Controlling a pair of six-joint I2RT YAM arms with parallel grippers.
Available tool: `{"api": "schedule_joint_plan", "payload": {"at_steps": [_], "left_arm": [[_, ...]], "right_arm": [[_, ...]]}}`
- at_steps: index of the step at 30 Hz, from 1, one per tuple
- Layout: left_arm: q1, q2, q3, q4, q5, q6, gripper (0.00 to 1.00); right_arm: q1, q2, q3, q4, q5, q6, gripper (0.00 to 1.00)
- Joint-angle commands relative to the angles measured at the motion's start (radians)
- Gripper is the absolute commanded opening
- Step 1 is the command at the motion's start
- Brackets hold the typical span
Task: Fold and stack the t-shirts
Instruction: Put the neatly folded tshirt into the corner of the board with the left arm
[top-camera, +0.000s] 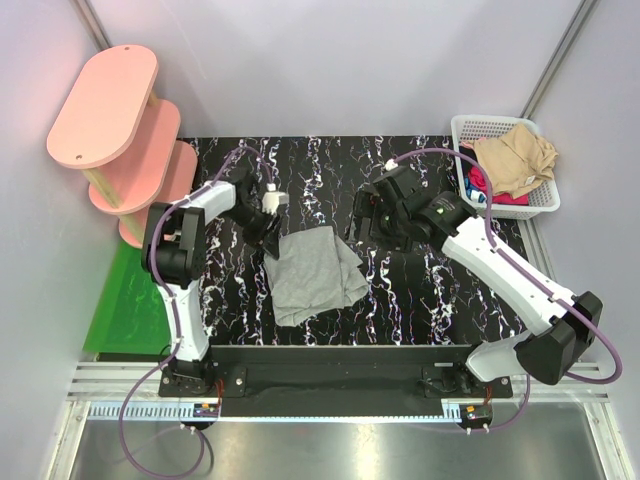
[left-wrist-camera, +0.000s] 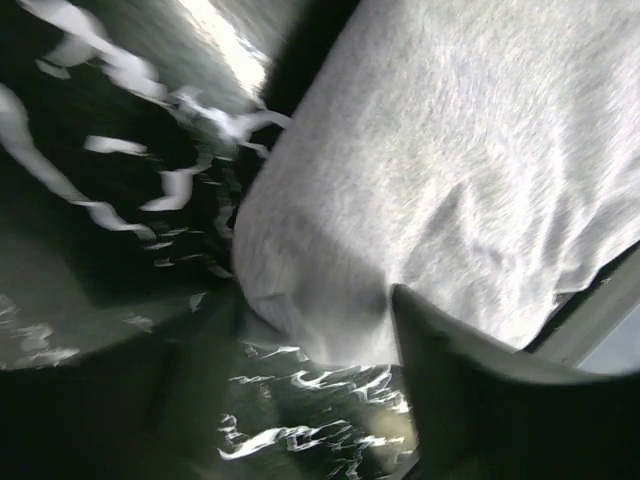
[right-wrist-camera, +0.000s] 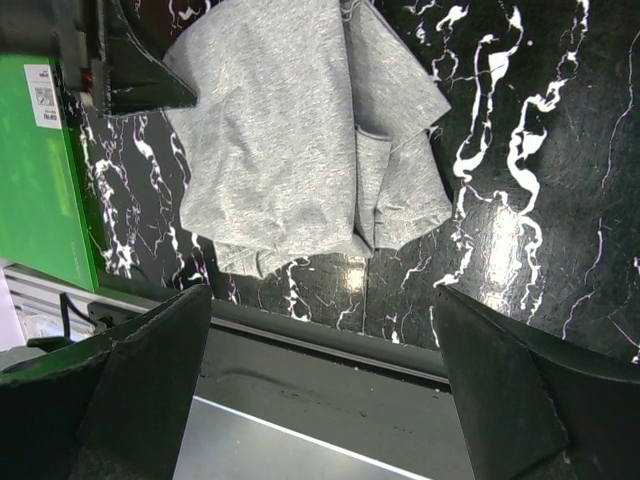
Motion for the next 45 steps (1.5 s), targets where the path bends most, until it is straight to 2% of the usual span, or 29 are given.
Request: {"api": "schedule_joint_plan", "payload": {"at_steps": [1, 2, 3, 10, 15, 18, 19, 22, 29, 40, 45], "left_arm": [[-0.028, -0.043, -0.078, 0.003, 0.000, 0.016, 0.16], [-0.026, -0.072, -0.087, 0.000, -0.014, 0.020, 0.03], [-0.023, -0.088, -0.098, 0.002, -0.022, 0.022, 0.00], [-0.005, -0.213, -0.176, -0.006, -0.104, 0.028, 0.00], [0.078, -0.384, -0.198, -0.062, -0.207, 0.020, 0.00], [0.164, -0.495, -0.235, -0.102, -0.249, 0.059, 0.00], [0.237, -0.516, -0.247, -0.113, -0.274, 0.088, 0.00], [0.357, -0.595, -0.308, -0.141, -0.316, 0.141, 0.00], [0.618, -0.708, -0.393, -0.210, -0.342, 0.303, 0.00], [1.037, -0.721, -0.339, -0.332, -0.305, 0.546, 0.00], [1.192, -0.716, -0.344, -0.359, -0.302, 0.639, 0.00]], "right_arm": [[-0.023, -0.040, -0.002, 0.033, 0.012, 0.008, 1.00], [-0.029, -0.041, -0.004, 0.034, 0.010, 0.009, 1.00], [-0.033, -0.044, -0.005, 0.036, 0.010, 0.011, 1.00], [-0.039, -0.064, -0.027, 0.048, 0.001, 0.008, 1.00], [-0.046, -0.086, -0.050, 0.053, -0.001, -0.001, 1.00], [-0.059, -0.104, -0.057, 0.056, -0.004, -0.012, 1.00], [-0.061, -0.110, -0.059, 0.056, -0.008, -0.017, 0.99], [-0.072, -0.121, -0.064, 0.056, -0.019, -0.027, 1.00], [-0.095, -0.158, -0.082, 0.056, -0.039, -0.046, 1.00], [-0.118, -0.208, -0.128, 0.056, -0.076, -0.058, 1.00], [-0.119, -0.210, -0.122, 0.057, -0.084, -0.064, 1.00]]}}
